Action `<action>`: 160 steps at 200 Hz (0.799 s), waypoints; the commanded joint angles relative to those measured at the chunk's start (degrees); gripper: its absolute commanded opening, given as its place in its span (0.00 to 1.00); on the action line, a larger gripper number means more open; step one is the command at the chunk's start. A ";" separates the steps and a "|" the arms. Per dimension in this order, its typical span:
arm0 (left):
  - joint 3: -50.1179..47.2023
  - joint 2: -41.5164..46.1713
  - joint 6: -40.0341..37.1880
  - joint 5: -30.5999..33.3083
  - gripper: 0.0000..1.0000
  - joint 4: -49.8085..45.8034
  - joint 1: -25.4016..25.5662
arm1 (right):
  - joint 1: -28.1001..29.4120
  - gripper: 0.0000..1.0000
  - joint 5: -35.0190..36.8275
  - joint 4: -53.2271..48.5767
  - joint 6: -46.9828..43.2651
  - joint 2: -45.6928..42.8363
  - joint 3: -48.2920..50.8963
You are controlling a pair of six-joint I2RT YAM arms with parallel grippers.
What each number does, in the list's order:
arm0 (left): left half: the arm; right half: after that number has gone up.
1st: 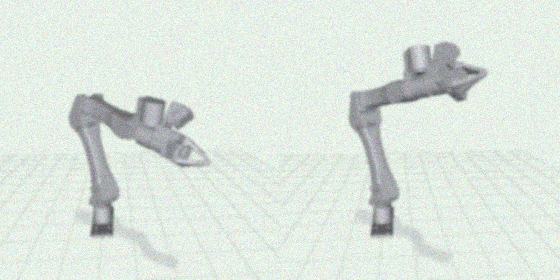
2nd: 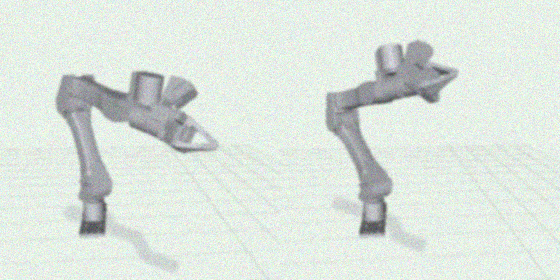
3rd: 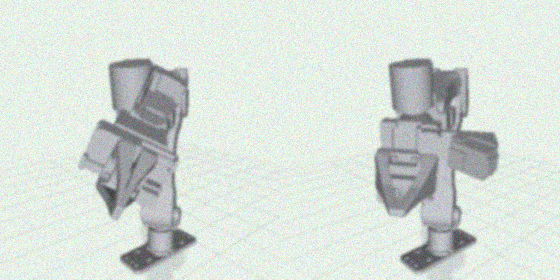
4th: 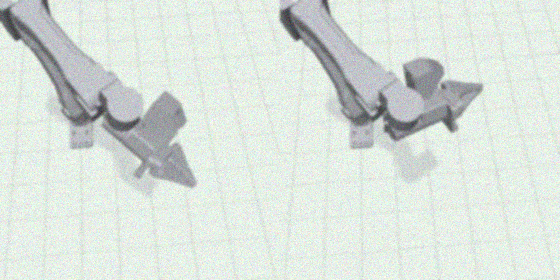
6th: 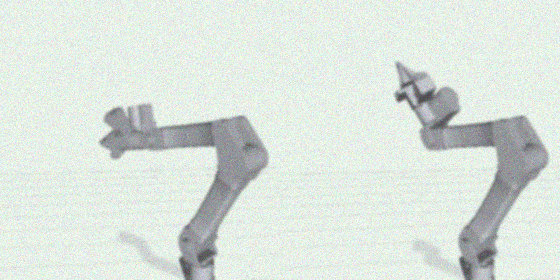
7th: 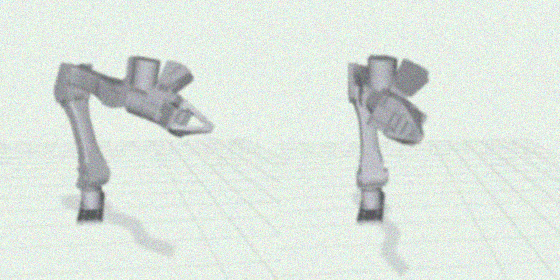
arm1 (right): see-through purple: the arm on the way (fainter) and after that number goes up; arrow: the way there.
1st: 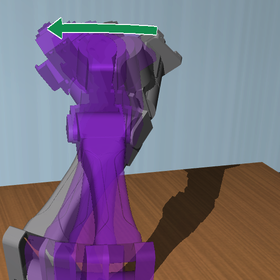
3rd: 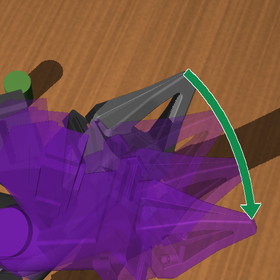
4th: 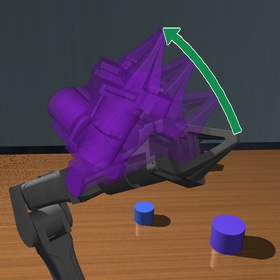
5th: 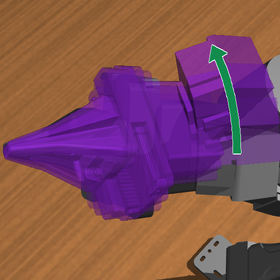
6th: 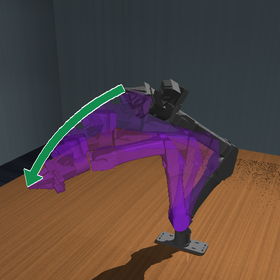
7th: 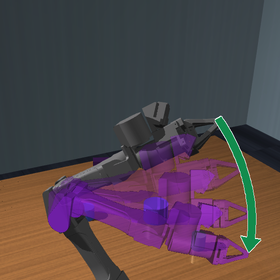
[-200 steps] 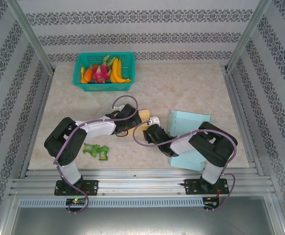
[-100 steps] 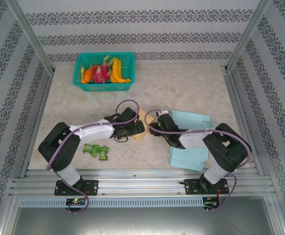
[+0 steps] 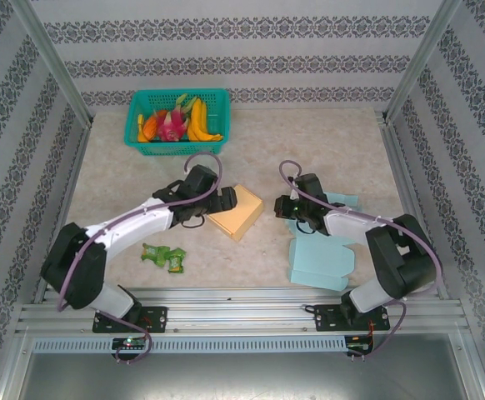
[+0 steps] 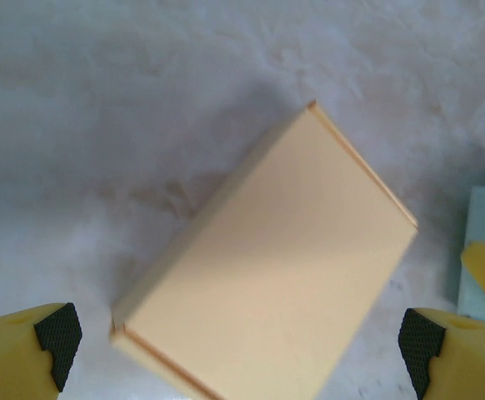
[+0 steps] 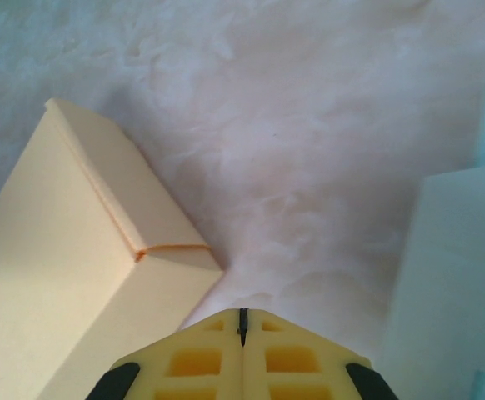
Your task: Fold the paper box
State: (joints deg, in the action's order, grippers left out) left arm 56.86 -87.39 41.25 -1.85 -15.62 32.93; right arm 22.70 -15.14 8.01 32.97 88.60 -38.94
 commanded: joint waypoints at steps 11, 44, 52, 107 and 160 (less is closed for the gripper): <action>4.69 -7.43 -10.40 -7.38 1.00 9.61 -3.49 | 0.20 0.00 -7.70 -0.52 4.01 4.30 -3.52; 8.32 -13.54 -11.18 -10.43 1.00 13.05 -3.74 | 1.37 0.00 -7.32 -0.63 4.38 7.08 -5.07; 8.34 -14.44 -10.73 -11.02 1.00 14.10 -3.75 | 1.61 0.00 -7.25 -0.50 4.51 7.74 -5.33; 7.96 -20.59 -7.47 -15.74 0.99 18.35 -3.65 | 2.21 0.00 -6.42 1.13 4.91 11.84 -6.54; 9.03 -24.25 -4.71 -21.36 0.98 21.58 -1.40 | 2.65 0.00 -7.01 3.37 4.49 14.72 -8.60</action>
State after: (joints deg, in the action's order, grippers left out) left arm 64.14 -110.06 34.79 -18.50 2.11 29.61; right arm 24.27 -21.56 8.82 37.39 101.19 -45.12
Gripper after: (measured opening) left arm 0.980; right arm 0.040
